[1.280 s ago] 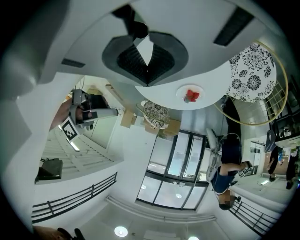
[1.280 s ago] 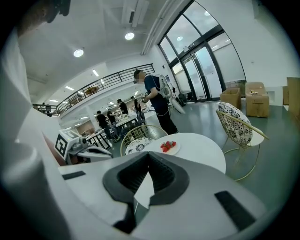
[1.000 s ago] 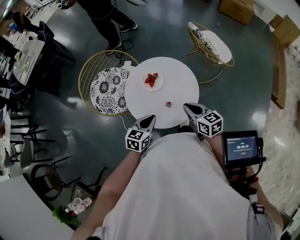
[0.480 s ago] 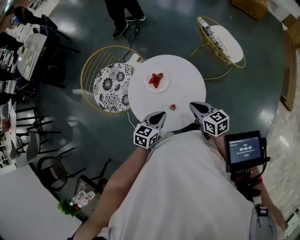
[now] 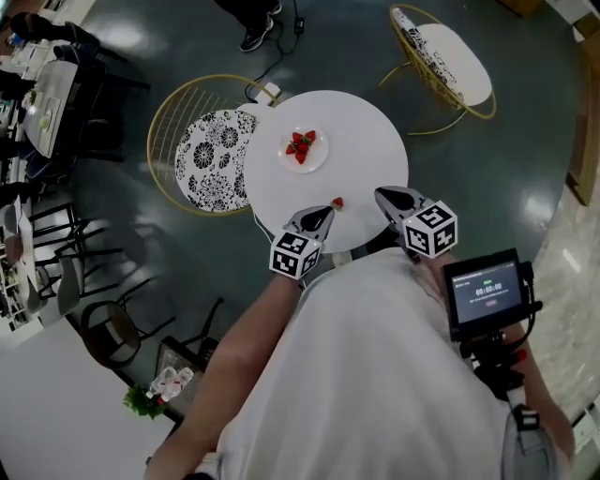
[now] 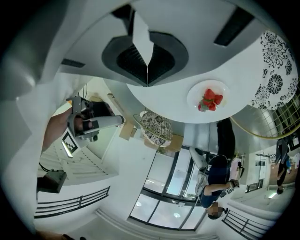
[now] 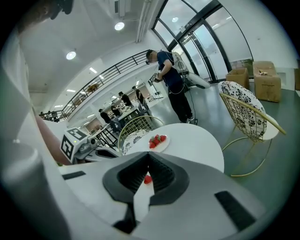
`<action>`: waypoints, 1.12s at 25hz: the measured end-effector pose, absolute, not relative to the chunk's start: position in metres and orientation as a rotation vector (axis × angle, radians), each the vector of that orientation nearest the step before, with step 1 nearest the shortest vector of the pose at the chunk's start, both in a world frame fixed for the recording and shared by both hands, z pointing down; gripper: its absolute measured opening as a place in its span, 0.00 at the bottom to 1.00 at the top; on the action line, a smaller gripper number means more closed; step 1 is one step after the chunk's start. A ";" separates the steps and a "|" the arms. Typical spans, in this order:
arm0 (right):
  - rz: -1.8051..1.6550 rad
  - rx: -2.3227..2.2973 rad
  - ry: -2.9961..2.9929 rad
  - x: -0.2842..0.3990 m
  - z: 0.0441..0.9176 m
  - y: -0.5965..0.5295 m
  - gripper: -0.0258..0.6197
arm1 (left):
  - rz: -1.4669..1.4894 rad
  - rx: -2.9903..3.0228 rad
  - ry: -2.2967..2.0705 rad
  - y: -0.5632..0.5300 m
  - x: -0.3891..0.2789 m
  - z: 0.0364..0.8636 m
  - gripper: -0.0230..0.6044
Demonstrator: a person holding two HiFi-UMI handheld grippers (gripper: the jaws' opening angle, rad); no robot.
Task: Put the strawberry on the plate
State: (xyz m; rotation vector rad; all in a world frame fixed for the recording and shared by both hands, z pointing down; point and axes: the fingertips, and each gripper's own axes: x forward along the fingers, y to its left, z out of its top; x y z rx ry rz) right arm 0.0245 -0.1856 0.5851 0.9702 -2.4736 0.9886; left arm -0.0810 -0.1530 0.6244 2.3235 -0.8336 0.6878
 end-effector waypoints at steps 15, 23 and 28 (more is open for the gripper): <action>1.068 0.894 -2.458 0.033 0.617 -0.208 0.05 | 0.900 2.235 -0.771 -0.165 -0.068 0.672 0.05; 1.094 0.896 -2.448 0.035 0.622 -0.201 0.05 | 0.967 2.279 -0.771 -0.167 -0.061 0.674 0.14; 1.102 0.903 -2.440 0.038 0.626 -0.199 0.05 | 1.002 2.256 -0.768 -0.166 -0.063 0.681 0.19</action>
